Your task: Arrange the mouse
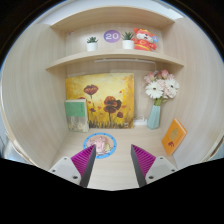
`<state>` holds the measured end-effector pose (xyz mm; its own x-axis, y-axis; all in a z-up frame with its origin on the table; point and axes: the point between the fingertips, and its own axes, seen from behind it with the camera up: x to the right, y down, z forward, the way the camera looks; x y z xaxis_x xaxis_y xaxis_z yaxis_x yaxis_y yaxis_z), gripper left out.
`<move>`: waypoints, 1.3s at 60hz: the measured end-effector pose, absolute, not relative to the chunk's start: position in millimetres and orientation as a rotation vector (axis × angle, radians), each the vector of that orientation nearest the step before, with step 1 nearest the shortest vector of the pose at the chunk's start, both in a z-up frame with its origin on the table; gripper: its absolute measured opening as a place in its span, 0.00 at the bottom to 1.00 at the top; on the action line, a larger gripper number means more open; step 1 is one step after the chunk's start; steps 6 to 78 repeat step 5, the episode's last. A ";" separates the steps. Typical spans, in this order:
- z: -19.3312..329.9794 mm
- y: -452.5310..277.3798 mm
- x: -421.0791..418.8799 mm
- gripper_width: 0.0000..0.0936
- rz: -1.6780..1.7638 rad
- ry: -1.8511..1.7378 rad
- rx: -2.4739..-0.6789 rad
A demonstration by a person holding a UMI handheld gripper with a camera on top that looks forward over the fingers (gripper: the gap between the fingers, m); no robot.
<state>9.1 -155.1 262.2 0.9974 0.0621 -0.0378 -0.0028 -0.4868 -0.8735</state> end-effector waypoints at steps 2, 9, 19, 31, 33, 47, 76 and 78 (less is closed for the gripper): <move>261.1 -156.5 8.9 0.73 0.081 -0.039 -2.079; 258.6 -158.9 7.8 0.73 0.089 -0.038 -2.086; 258.6 -158.9 7.8 0.73 0.089 -0.038 -2.086; 258.6 -158.9 7.8 0.73 0.089 -0.038 -2.086; 258.6 -158.9 7.8 0.73 0.089 -0.038 -2.086; 258.6 -158.9 7.8 0.73 0.089 -0.038 -2.086; 258.6 -158.9 7.8 0.73 0.089 -0.038 -2.086; 258.6 -158.9 7.8 0.73 0.089 -0.038 -2.086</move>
